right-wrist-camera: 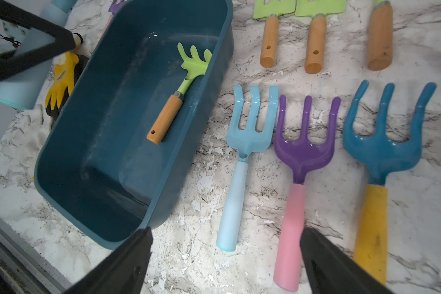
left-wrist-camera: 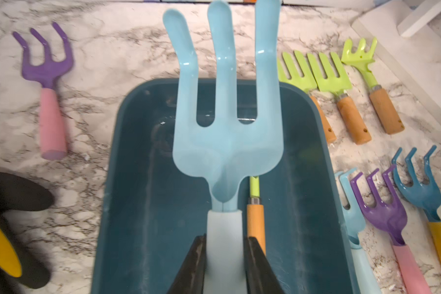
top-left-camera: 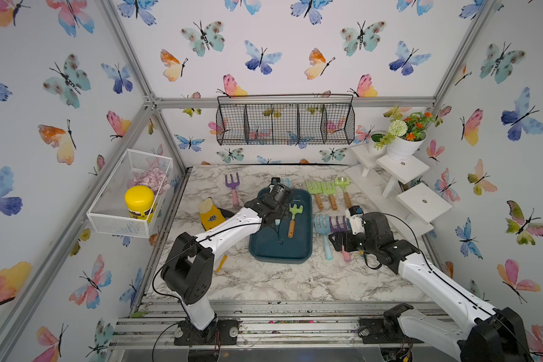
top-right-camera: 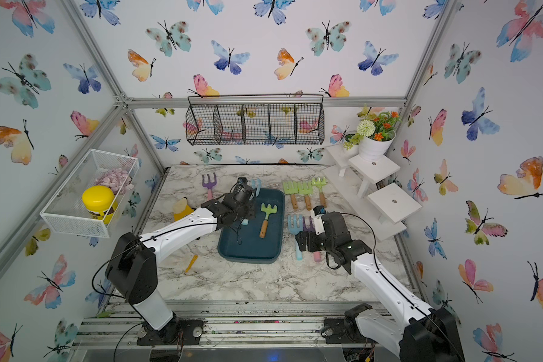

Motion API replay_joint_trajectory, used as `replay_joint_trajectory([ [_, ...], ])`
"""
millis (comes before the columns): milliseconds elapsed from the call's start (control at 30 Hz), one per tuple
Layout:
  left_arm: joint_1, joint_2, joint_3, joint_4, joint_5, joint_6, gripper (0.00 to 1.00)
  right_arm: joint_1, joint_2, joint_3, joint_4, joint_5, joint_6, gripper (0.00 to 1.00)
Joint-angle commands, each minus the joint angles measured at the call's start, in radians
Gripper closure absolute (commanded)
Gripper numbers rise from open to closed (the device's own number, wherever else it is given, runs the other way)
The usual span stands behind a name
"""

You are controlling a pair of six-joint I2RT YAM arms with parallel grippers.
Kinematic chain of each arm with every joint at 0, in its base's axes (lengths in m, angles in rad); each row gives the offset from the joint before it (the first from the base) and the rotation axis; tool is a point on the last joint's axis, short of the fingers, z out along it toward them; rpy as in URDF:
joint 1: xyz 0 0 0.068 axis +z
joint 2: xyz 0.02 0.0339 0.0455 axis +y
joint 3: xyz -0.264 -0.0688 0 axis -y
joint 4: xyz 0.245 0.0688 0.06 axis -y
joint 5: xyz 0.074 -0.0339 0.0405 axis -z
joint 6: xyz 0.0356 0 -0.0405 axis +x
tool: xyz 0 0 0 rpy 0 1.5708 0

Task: Take the hand rake out of the storage box
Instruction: Pick up the rake from the storage box, then place the rake at the center of the board.

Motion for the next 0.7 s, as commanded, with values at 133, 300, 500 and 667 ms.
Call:
replay_joint_trajectory([
  [133,0.138,-0.082,-0.009,0.018,-0.017,0.086,0.80,0.009,0.010,-0.020,0.015,-0.048,-0.020,0.05],
  [300,0.191,-0.049,0.016,0.047,-0.069,0.149,0.80,0.009,0.022,-0.026,0.020,-0.049,-0.021,0.05],
  [500,0.290,0.029,0.035,0.124,0.008,0.178,0.80,0.009,0.058,-0.015,0.015,-0.030,-0.026,0.05],
  [667,0.349,0.129,0.102,0.157,0.053,0.210,0.80,0.010,0.087,-0.016,0.015,-0.013,-0.029,0.05],
])
